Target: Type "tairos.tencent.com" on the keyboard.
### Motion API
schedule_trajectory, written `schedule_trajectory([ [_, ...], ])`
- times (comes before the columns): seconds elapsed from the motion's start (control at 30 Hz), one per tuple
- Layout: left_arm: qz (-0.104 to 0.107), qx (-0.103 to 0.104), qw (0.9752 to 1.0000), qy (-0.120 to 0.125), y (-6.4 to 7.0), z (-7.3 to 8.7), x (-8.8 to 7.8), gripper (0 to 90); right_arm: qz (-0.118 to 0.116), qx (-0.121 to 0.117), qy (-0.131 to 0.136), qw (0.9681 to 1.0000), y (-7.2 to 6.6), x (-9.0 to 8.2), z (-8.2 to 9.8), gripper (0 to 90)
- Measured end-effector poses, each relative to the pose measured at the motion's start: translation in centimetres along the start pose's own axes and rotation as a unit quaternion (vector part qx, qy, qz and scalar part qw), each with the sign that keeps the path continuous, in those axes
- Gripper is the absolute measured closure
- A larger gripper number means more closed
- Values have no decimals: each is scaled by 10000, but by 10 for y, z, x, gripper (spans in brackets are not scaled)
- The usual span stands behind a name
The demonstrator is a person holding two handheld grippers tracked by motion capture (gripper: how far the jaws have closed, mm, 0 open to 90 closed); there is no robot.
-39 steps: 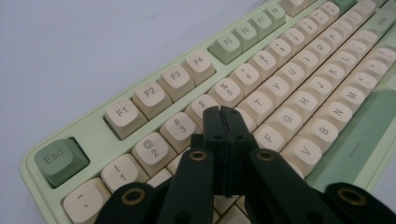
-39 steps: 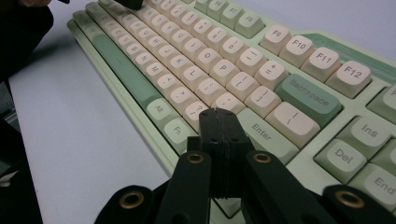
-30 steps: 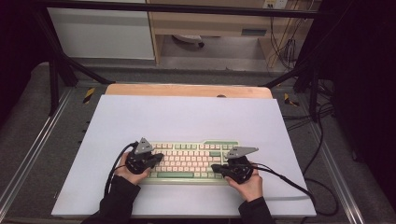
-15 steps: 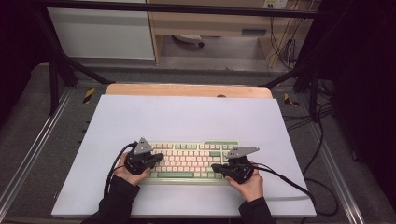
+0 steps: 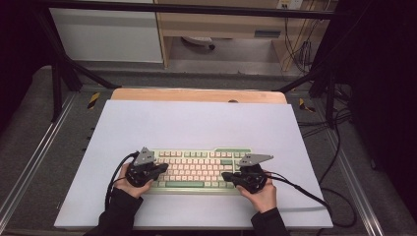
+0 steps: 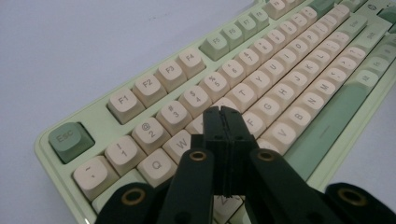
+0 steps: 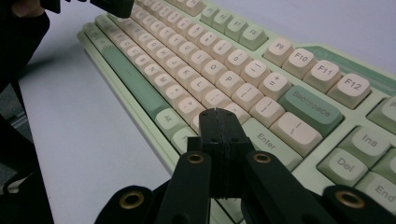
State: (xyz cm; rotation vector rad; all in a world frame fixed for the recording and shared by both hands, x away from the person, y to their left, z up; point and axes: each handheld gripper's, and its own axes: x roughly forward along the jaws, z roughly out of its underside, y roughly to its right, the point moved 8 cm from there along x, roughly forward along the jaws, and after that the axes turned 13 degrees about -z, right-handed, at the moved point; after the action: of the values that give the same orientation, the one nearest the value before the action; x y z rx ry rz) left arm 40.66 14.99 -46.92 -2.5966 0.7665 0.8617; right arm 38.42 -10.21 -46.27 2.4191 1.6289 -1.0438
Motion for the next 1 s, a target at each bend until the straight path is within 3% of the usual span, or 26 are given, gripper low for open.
schedule_trajectory([
  [1.0,-62,-174,9998,76,-16,15,-18,898,-217,-194,-176,9994,-25,40,-21,900],
])
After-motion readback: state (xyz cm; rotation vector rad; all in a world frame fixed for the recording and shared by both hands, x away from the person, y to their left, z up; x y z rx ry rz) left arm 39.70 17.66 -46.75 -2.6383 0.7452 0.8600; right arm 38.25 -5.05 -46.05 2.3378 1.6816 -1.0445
